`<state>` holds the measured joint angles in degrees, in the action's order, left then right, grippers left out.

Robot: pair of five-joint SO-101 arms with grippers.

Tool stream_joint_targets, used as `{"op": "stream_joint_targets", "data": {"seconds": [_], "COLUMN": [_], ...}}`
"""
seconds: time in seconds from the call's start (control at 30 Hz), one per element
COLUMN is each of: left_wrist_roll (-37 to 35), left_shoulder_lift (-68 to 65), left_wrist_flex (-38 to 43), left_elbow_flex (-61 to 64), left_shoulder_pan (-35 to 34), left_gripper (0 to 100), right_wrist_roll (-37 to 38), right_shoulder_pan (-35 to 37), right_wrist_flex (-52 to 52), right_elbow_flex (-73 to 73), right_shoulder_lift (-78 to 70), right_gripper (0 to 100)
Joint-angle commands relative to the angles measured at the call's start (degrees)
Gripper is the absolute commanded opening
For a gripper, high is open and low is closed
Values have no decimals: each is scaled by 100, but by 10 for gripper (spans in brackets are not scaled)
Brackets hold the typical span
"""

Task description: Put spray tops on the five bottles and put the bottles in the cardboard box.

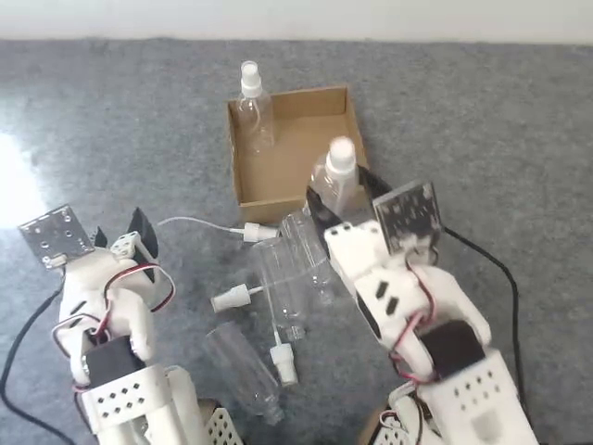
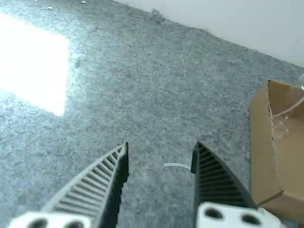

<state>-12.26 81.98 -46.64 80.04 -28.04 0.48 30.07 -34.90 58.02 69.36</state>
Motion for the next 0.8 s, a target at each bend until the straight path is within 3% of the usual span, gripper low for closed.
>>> {"op": "stream_joint_targets", "data": {"seconds": [0.0, 0.23, 0.77], "left_wrist_roll": [9, 18, 26], "left_shoulder_lift": [53, 53, 53], "left_wrist_flex": [185, 185, 185], "left_elbow_flex": [-66, -57, -57], "left_shoulder_pan": [-9, -9, -9], "left_gripper": [207, 207, 207], "right_wrist_roll": [79, 70, 44], "right_shoulder_pan": [40, 497, 470], "right_wrist_flex": [593, 1332, 2800], "right_elbow_flex": [-712, -985, -2259], "right_shoulder_lift": [-1007, -2149, -4813], "right_gripper": [51, 51, 51]}}
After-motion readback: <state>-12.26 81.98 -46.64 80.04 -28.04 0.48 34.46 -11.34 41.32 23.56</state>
